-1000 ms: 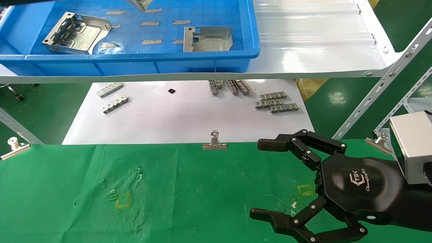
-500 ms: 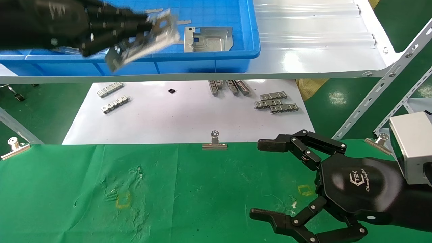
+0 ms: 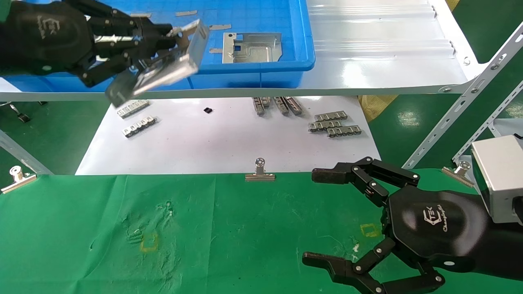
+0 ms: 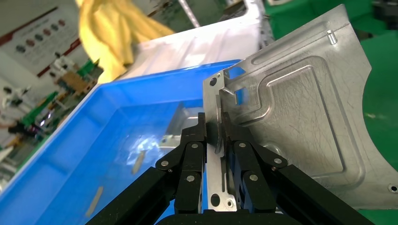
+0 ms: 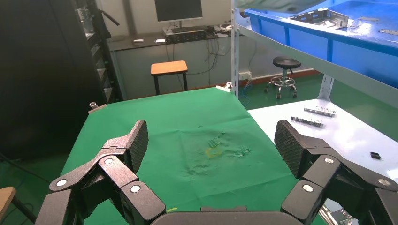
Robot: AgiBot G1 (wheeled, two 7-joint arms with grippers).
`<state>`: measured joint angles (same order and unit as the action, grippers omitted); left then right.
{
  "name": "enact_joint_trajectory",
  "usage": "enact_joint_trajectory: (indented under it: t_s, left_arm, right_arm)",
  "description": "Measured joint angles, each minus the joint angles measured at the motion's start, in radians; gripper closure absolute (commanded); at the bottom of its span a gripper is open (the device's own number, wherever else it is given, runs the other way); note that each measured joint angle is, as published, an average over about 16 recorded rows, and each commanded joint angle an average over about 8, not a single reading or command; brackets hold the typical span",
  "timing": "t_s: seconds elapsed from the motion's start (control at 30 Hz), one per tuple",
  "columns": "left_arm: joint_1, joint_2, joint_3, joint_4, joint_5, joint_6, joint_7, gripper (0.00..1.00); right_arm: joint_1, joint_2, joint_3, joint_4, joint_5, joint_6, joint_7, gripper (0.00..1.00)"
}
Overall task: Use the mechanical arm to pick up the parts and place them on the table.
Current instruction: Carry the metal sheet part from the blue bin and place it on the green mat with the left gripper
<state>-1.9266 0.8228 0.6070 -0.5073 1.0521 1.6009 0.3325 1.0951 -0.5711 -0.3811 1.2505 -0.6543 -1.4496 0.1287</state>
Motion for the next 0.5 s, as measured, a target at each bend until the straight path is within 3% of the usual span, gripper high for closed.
enact_joint_trajectory:
  t_s: [0.27,0.5]
  left_arm:
    - [0.079,-0.109,0.112,-0.221,-0.101,-0.002,0.071,1.00]
    - [0.127,-0.171,0.232,-0.343,-0.091,-0.021,0.221,1.00]
  right_arm:
    - [0.000,0.000,0.000,0.000,0.000,0.000,0.000,0.00]
    - [0.000,0.000,0.000,0.000,0.000,0.000,0.000,0.00]
